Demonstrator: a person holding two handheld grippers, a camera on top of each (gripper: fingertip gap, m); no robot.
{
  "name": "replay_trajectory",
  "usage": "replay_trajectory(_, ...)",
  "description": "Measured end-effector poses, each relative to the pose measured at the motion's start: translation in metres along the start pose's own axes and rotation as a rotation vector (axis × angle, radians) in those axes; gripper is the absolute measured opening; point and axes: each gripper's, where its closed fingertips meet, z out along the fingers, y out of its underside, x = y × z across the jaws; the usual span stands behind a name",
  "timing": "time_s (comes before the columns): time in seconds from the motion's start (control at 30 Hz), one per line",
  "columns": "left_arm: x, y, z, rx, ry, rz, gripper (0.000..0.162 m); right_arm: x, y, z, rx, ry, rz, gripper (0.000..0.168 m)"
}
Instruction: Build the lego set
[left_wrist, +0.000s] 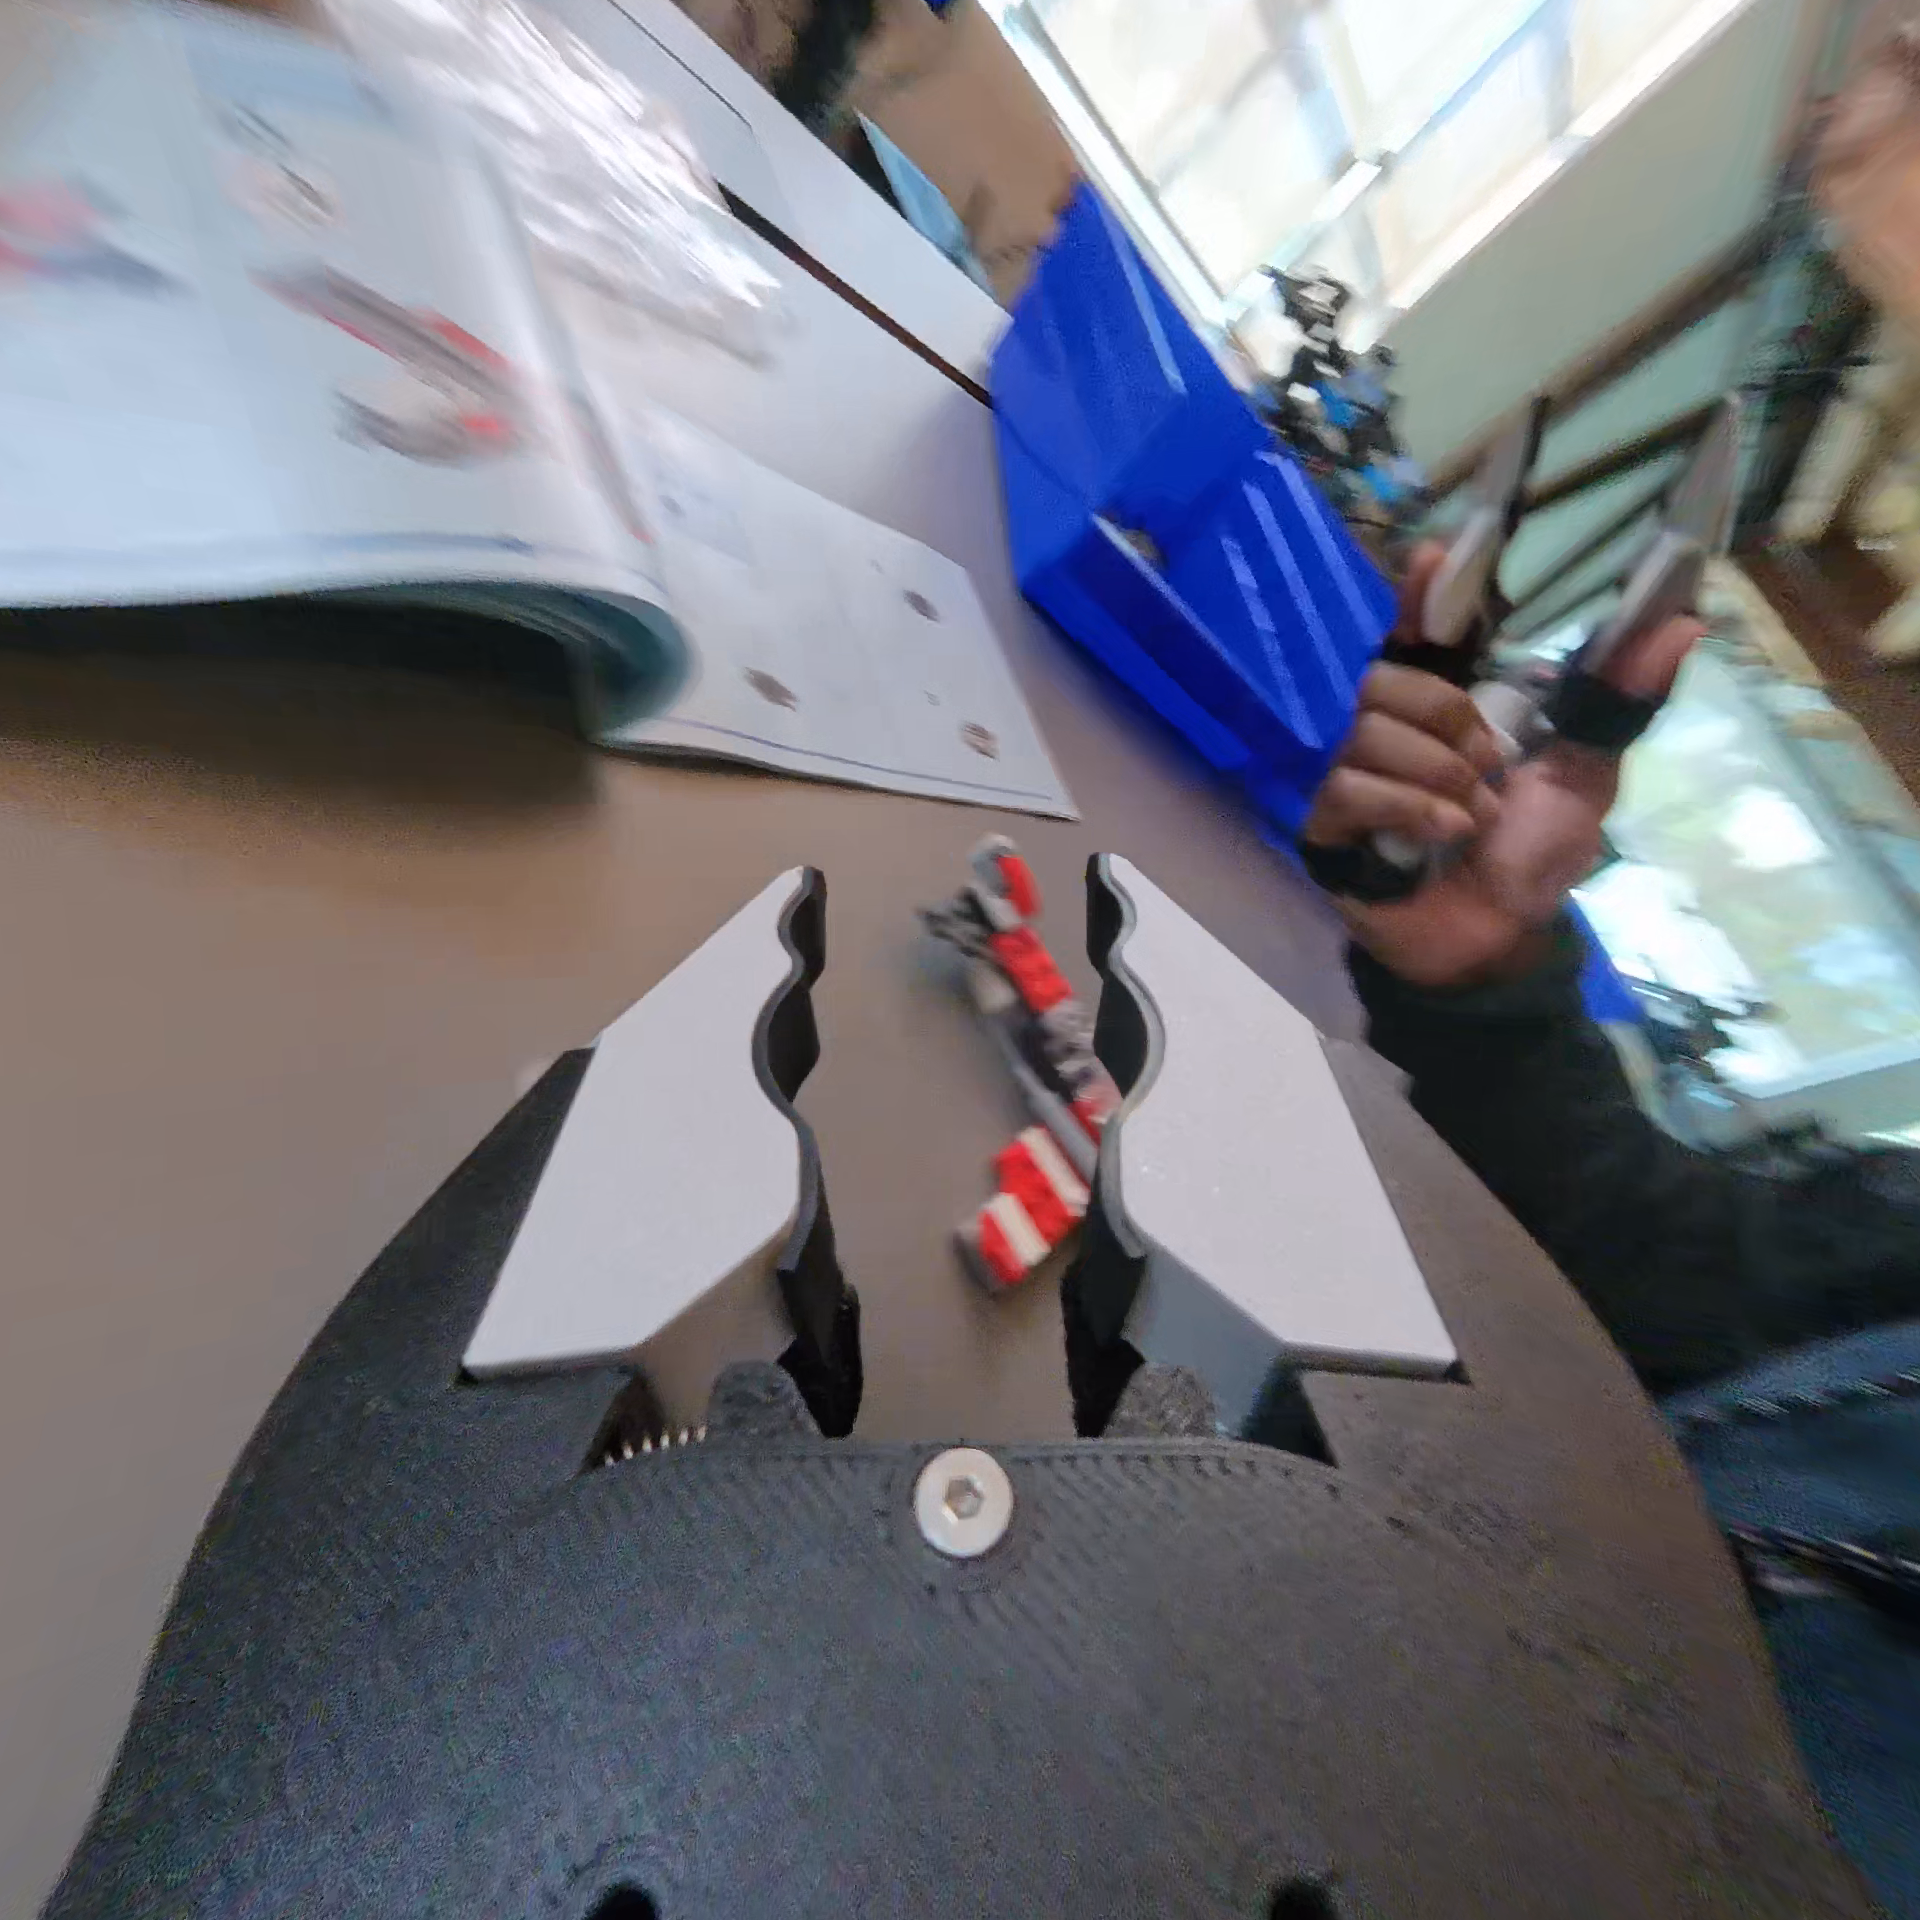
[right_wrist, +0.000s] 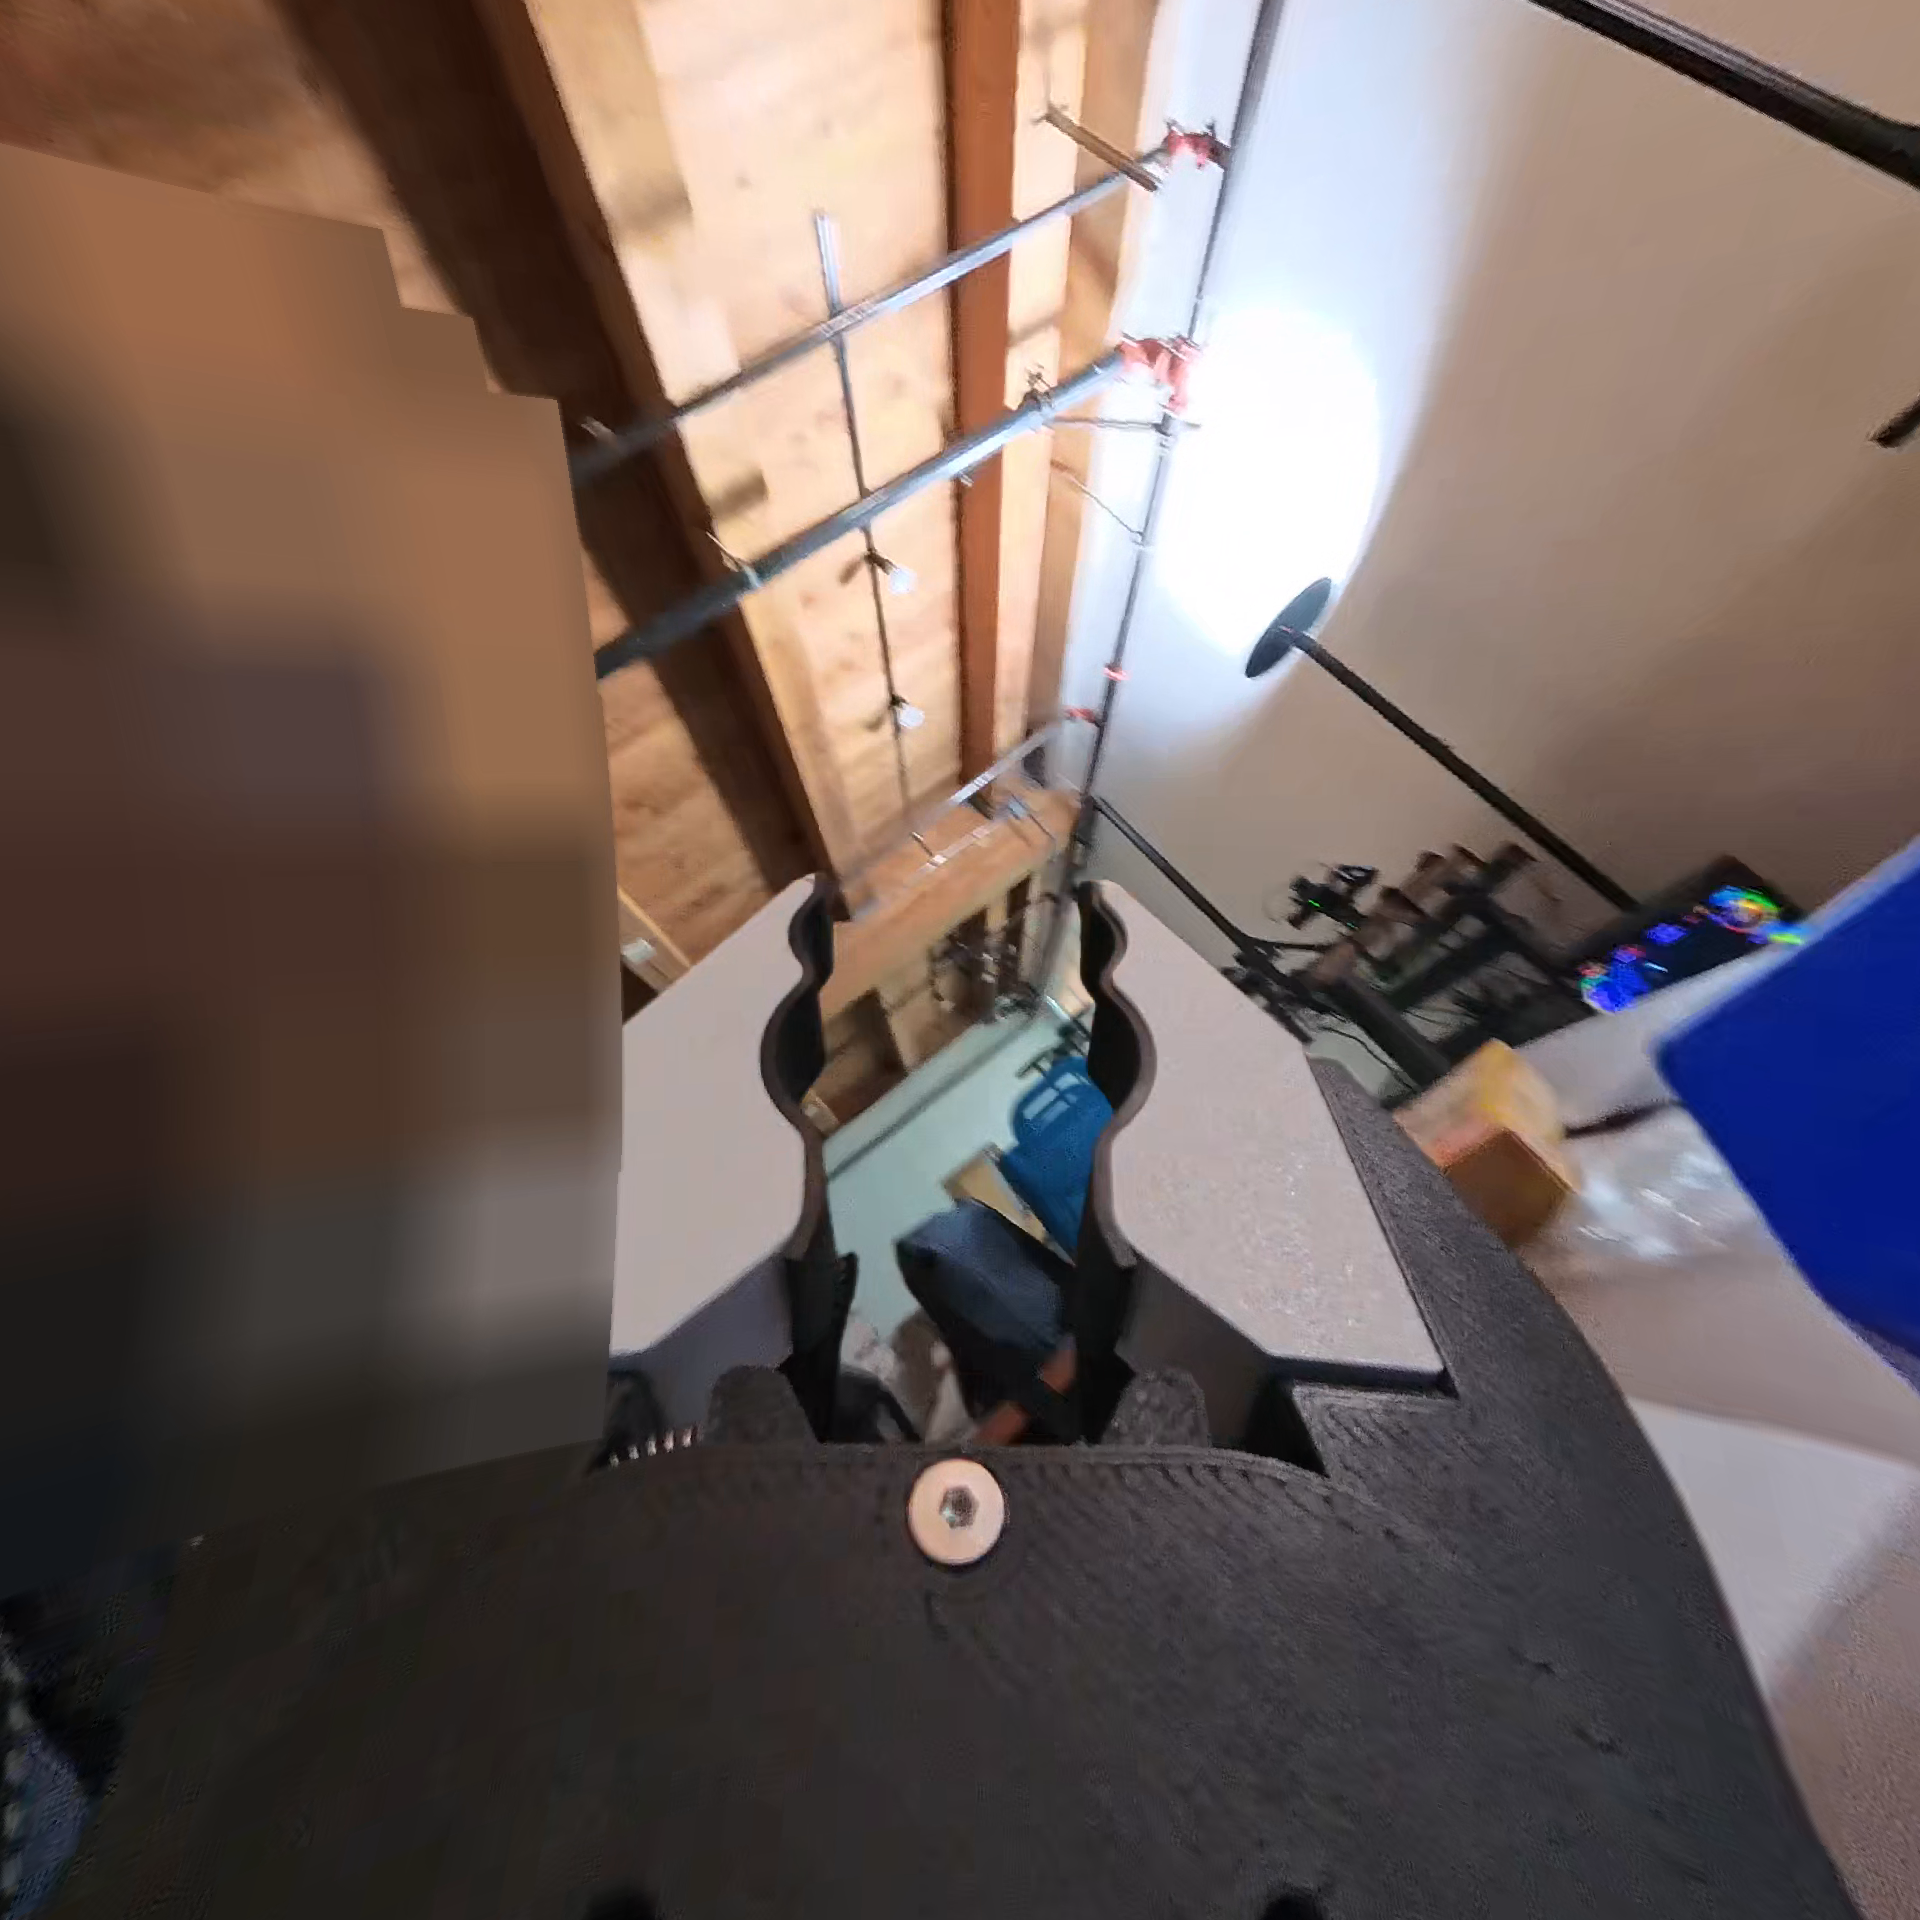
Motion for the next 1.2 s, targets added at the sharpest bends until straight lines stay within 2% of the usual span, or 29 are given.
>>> replay_trajectory(0.03, -0.013, -0.007, -0.009, 0.032, -0.081, 0.036, 0.051, 0.008, 0.006, -0.006, -0.026, 0.026, -0.024, 0.047)
replay_trajectory(0.17, -0.068, -0.033, -0.058, 0.123, -0.421, 0.157, 0.055, 0.033, 0.032, -0.024, -0.119, 0.116, -0.131, 0.047)
replay_trajectory(0.27, -0.091, -0.047, -0.086, 0.203, -0.558, 0.198, 0.054, 0.044, 0.047, -0.030, -0.150, 0.157, -0.116, 0.047)
replay_trajectory(0.37, -0.094, -0.051, -0.090, 0.244, -0.560, 0.163, 0.054, 0.040, 0.056, -0.027, -0.182, 0.138, -0.122, 0.047)
replay_trajectory(0.57, -0.101, -0.045, -0.082, 0.177, -0.588, 0.156, 0.053, 0.038, 0.069, -0.025, -0.241, 0.127, -0.159, 0.048)
replay_trajectory(1.2, -0.113, -0.041, -0.081, 0.129, -0.683, 0.142, 0.039, 0.056, 0.061, -0.029, -0.200, 0.160, -0.046, 0.047)
